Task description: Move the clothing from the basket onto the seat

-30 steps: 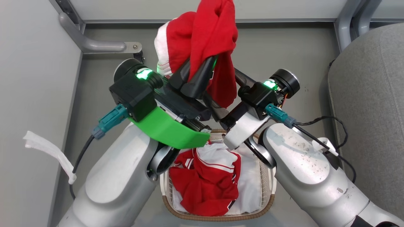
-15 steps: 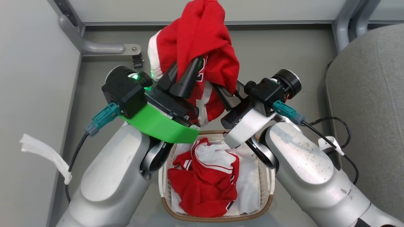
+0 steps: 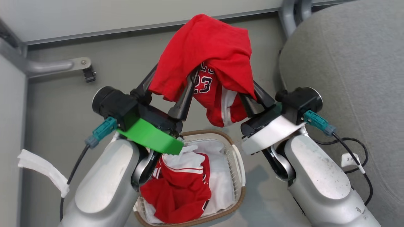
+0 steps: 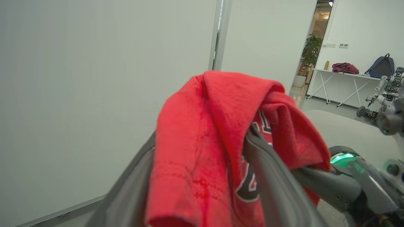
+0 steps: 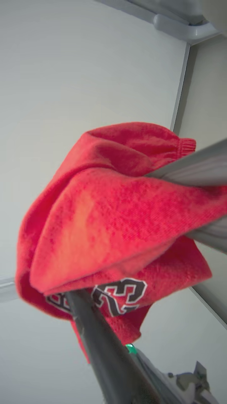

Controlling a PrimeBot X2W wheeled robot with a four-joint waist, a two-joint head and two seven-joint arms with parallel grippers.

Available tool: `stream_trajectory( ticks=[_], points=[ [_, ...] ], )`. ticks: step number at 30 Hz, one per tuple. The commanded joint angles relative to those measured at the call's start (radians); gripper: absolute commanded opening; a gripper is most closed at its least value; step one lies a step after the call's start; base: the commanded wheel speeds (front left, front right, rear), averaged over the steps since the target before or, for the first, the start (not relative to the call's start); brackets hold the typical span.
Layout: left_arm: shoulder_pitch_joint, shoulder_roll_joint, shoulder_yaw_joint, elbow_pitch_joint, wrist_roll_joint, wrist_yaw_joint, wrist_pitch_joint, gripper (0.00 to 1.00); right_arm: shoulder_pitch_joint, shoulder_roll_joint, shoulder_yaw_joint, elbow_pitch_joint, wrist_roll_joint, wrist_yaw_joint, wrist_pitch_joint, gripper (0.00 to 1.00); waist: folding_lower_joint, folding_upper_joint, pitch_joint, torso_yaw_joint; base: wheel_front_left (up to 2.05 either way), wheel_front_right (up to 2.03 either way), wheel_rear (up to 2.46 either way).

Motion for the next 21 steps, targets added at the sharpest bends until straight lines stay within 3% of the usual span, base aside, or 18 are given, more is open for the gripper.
stream_trajectory(
  ticks=[1, 11, 21],
  points=[
    [0.024, 0.015, -0.004, 0.001, 0.010, -0.002, 0.000, 1.00, 0.024, -0.002, -0.013, -0.010, 0.008, -0.001, -0.002, 0.00, 0.0000, -0.0001, 0.008, -0.120, 0.00, 0.00, 0.00],
    [0.105, 0.033, -0.026, -0.012, 0.035, -0.002, 0.000, 1.00, 0.133, -0.001, -0.185, -0.106, 0.058, -0.001, -0.002, 0.00, 0.0000, -0.0001, 0.013, -0.338, 0.00, 0.00, 0.00],
    [0.153, 0.050, -0.070, -0.049, 0.039, -0.002, 0.000, 1.00, 0.224, -0.001, -0.294, -0.199, 0.076, -0.001, -0.002, 0.00, 0.0000, -0.0001, 0.027, -0.458, 0.00, 0.00, 0.00]
  ],
)
